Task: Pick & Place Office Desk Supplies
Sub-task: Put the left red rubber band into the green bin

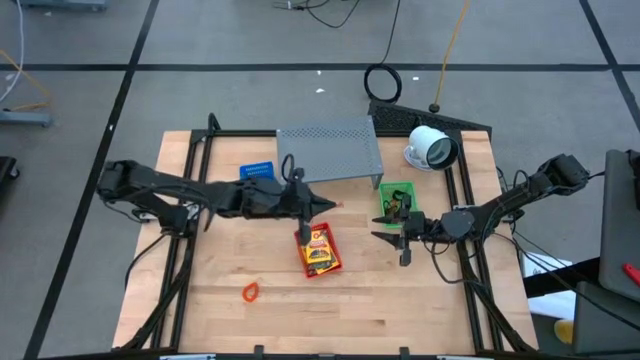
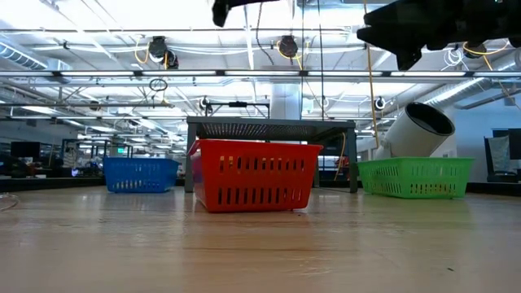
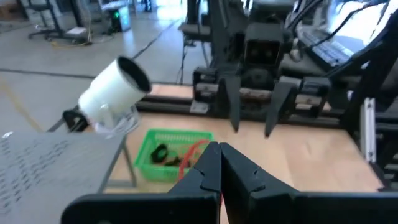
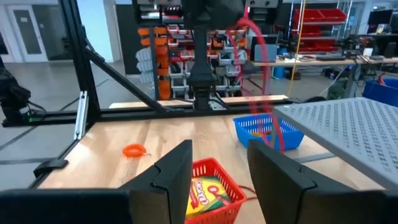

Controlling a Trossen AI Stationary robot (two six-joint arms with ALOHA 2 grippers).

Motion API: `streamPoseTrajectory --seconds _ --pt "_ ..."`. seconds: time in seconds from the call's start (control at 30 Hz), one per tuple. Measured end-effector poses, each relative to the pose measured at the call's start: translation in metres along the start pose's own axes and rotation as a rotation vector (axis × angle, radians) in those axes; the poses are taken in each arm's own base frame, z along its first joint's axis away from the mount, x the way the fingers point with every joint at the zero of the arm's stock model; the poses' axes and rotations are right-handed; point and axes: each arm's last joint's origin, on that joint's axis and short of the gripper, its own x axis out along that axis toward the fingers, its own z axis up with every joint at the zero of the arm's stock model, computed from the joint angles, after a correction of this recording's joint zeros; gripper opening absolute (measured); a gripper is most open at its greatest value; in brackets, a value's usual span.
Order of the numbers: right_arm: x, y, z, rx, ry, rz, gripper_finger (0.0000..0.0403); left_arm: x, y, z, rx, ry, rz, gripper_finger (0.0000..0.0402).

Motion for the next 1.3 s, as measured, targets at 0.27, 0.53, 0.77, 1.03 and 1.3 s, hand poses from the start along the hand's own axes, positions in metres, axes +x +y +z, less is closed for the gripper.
streamPoseTrajectory --seconds 0.27,0.53,0.77,1.03,1.3 --pt "0.000 0.001 0.000 -0.018 0.002 0.019 0.0144 0.023 -0.006 -0.008 -0.024 -0.078 -0.048 0.0000" --pt "0.002 -0.004 0.000 -0.007 0.001 -0.006 0.0144 0.039 -0.011 -0.014 -0.055 -0.141 -0.117 0.0000" --pt "0.002 -0.004 0.000 0.000 0.001 -0.007 0.0144 0.053 -0.014 -0.022 -0.073 -0.165 -0.148 0.0000" --pt "0.002 -0.004 0.000 -0.007 0.002 -0.007 0.0144 0.075 -0.021 -0.010 -0.063 -0.184 -0.222 0.0000" --pt "0.002 -0.004 0.000 -0.006 0.000 -0.007 0.0144 0.100 -0.029 -0.002 -0.036 -0.173 -0.289 0.0000"
